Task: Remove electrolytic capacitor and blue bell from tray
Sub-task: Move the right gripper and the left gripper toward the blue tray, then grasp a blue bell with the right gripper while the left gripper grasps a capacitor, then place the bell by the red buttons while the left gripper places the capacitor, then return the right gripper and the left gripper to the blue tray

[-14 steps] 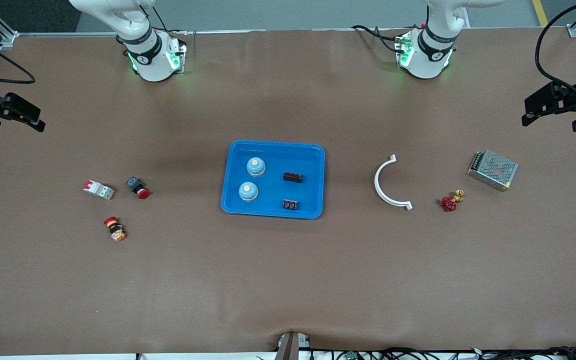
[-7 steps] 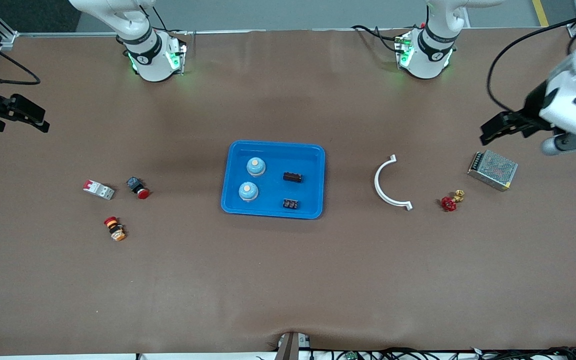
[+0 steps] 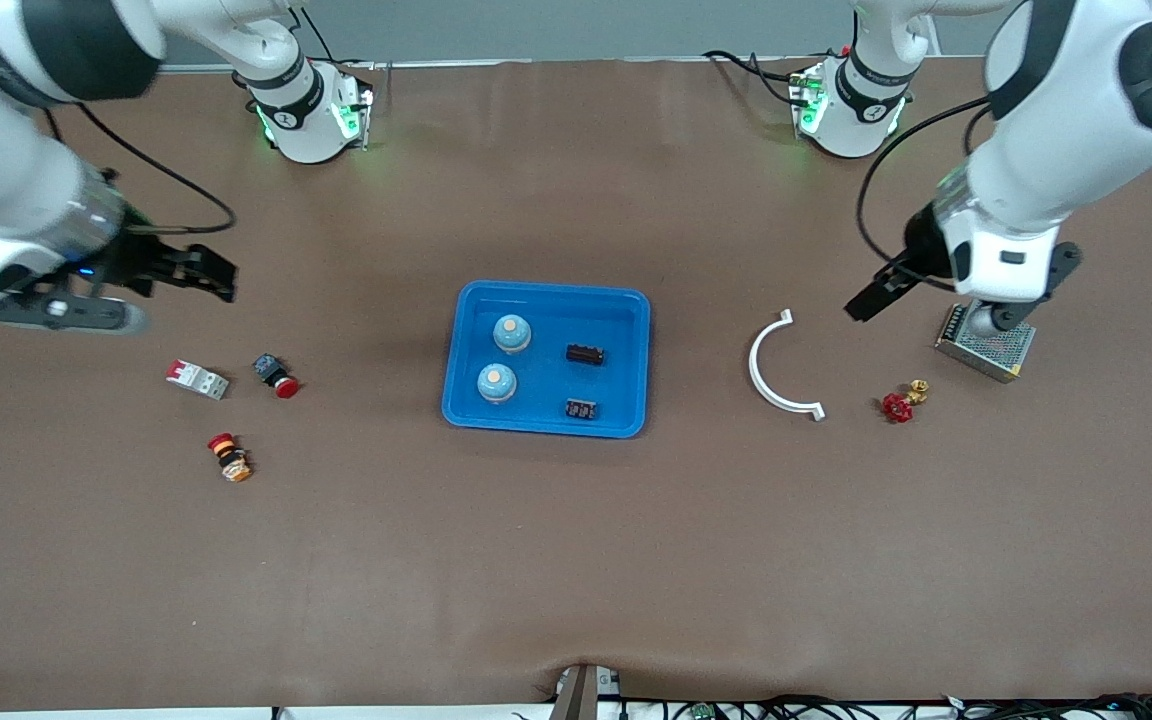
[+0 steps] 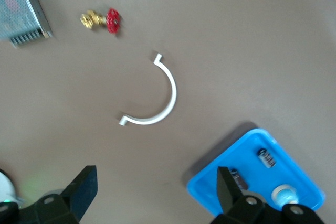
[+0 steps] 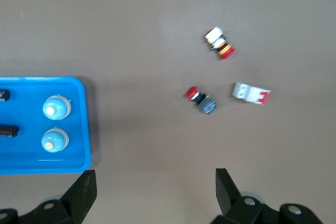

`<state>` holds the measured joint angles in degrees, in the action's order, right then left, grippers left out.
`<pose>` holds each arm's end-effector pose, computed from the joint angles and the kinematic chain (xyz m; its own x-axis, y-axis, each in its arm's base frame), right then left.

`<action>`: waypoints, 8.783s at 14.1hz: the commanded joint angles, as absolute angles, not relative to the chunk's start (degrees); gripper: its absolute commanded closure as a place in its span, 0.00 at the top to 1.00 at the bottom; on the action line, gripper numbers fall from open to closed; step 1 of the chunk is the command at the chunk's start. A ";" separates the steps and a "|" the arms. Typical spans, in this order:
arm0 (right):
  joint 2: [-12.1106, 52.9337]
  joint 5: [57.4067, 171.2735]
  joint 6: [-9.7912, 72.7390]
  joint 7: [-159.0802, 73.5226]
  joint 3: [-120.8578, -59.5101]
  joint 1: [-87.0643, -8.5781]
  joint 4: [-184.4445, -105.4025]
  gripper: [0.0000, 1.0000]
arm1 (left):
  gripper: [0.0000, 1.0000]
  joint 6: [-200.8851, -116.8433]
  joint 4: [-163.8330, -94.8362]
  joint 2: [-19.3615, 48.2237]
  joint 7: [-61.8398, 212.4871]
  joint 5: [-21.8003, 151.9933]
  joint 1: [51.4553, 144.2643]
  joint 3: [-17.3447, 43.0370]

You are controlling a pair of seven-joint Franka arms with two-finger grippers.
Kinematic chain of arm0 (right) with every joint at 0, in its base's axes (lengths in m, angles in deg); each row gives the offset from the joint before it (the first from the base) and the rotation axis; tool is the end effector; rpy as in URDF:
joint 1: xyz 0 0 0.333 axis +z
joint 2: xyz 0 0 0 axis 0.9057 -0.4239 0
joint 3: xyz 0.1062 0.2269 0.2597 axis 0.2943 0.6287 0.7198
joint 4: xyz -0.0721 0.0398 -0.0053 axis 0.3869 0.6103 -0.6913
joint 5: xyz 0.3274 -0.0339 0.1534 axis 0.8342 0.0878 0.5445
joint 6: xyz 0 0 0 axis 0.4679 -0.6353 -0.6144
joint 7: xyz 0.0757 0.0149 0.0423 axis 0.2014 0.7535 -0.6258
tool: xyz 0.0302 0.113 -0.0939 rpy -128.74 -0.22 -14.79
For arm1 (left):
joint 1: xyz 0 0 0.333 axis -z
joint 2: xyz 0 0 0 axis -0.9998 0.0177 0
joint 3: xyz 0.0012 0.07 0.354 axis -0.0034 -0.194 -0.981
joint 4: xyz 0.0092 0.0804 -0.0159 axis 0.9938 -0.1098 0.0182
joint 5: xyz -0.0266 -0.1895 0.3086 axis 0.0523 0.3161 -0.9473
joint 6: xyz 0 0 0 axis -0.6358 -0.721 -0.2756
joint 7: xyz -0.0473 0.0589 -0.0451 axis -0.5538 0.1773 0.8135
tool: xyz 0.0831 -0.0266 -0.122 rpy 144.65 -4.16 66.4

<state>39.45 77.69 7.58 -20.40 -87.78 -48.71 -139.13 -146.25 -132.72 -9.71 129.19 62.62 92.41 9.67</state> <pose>0.5291 0.1256 0.5636 0.9922 -0.0744 -0.1002 -0.0717 -0.9970 0.0304 0.5105 -0.1840 0.5347 0.7242 0.6819 -0.1028 0.6886 -0.7230 0.0554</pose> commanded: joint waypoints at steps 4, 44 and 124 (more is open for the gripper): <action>30.28 78.02 19.45 6.72 -88.25 -30.48 -140.47 1.00 | 1.00 -157.80 -137.91 -5.76 151.62 63.49 92.41 18.06; 5.99 78.46 58.59 -2.41 -87.28 -27.04 -148.56 0.12 | 0.00 -183.29 -120.94 35.48 200.01 44.15 125.46 7.62; 20.34 84.61 58.31 -1.10 -87.02 -23.35 -162.97 1.00 | 1.00 -179.78 -107.67 41.10 202.20 40.99 122.91 6.39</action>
<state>22.39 84.11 56.25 -2.28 -86.32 -24.89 -163.14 -179.66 -109.92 39.74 202.55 42.05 121.79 7.12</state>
